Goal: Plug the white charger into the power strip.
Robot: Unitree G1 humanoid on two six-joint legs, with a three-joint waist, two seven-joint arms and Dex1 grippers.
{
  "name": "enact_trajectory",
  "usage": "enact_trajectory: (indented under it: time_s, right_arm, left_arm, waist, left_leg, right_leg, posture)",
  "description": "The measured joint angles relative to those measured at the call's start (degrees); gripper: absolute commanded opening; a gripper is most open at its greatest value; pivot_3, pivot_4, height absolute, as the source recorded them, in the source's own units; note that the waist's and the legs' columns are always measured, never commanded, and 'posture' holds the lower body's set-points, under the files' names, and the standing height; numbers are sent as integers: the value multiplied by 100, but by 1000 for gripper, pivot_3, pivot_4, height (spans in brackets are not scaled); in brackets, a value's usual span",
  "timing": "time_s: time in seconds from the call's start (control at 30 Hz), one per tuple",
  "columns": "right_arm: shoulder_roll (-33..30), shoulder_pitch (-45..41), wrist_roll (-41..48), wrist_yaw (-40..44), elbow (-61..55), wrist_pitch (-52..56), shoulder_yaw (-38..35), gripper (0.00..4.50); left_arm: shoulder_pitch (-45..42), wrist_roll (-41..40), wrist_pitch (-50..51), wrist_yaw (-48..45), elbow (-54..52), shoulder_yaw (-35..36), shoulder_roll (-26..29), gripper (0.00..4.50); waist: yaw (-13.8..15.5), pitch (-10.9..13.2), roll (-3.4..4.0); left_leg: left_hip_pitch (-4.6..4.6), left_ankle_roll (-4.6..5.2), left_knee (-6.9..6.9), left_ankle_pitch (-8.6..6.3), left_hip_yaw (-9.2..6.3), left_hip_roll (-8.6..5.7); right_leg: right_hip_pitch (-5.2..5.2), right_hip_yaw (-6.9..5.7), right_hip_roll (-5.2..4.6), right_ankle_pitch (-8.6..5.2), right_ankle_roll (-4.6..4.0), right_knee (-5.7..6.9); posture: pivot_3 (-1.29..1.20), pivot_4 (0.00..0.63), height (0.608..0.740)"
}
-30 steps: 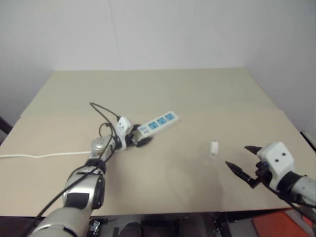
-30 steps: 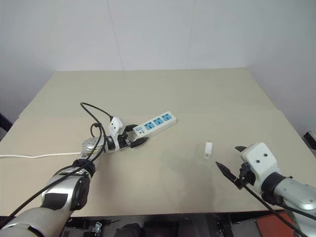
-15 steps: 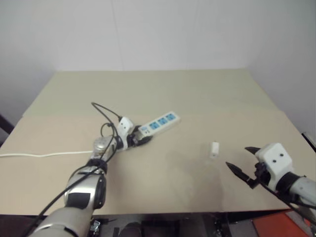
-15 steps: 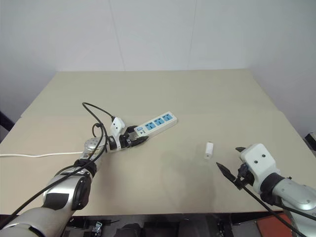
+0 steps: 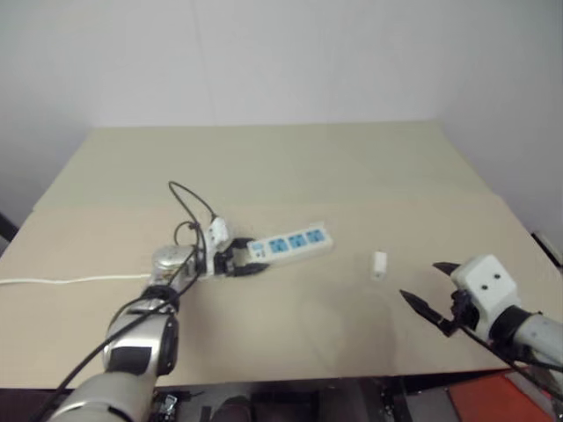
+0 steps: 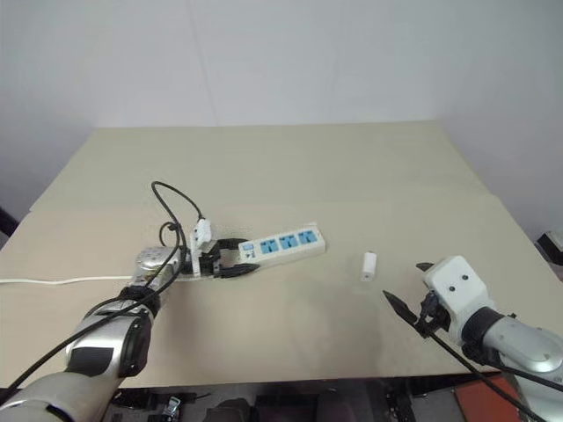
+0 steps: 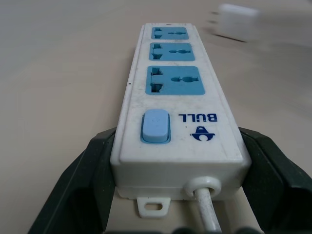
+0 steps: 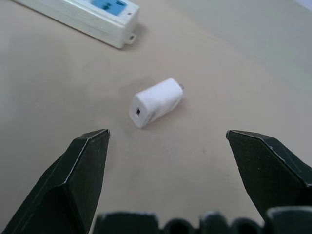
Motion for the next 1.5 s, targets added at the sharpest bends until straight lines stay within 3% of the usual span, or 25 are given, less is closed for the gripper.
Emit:
enact_trajectory:
  time_s: [0.2,0.33,0.47,0.63,0.77,1.07,1.5]
  right_arm:
    - [-1314,-644,-433,1173,814,-1428,297,4500]
    - [-1855,-1838,-1013,2055,1982,-3629,1287,4500]
    - [-1902,-3538,-1785,3018,3581,-6226,2796,4500]
    - [-1641,-5042,-2324,3813,5083,-8217,4049,4500]
    - [-1260,-6219,-2977,3976,6261,-9522,4808,4500]
    - [-575,-7472,-4198,3449,7836,-10964,5720,4500]
    - [-137,-8054,-5319,2548,8445,-11294,6318,4500]
  left_arm:
    - [376,-545,-204,-697,-685,-634,322,3267]
    - [576,-990,-200,-713,-1095,-1156,446,3267]
    - [766,-1362,-160,-729,-1438,-1547,509,3267]
    - [963,-1658,2,-759,-1821,-1818,535,3267]
    - [1132,-1756,81,-767,-2120,-1886,543,3267]
    - [1345,-1784,292,-773,-2418,-1822,521,3267]
    - [1476,-1765,360,-774,-2626,-1598,435,3267]
  waist:
    - [16,1,-2]
    - [5,3,-4]
    - [4,3,-3]
    - [19,4,-2]
    - [-17,6,1]
    - [2,6,3]
    - [-2,6,7]
  left_leg:
    - [4,0,1,0,1,3]
    - [6,1,3,0,3,6]
    - [-1,0,4,0,11,4]
    - [-10,0,5,0,13,5]
    - [-7,0,4,0,16,6]
    - [-7,0,3,0,15,5]
    - [-8,-2,3,1,15,4]
  right_leg:
    - [7,0,-1,0,1,-4]
    - [3,0,1,0,1,-8]
    - [-9,3,-2,1,1,-10]
    - [-21,3,-3,2,-1,-15]
    - [-25,9,-2,2,-1,-14]
    - [-31,12,-2,3,-4,-10]
    - [-34,14,-2,4,-5,-7]
  posture:
    - [0,150,740]
    - [0,150,740]
    - [0,150,740]
    - [0,150,740]
    - [0,150,740]
    - [0,150,740]
    - [0,150,740]
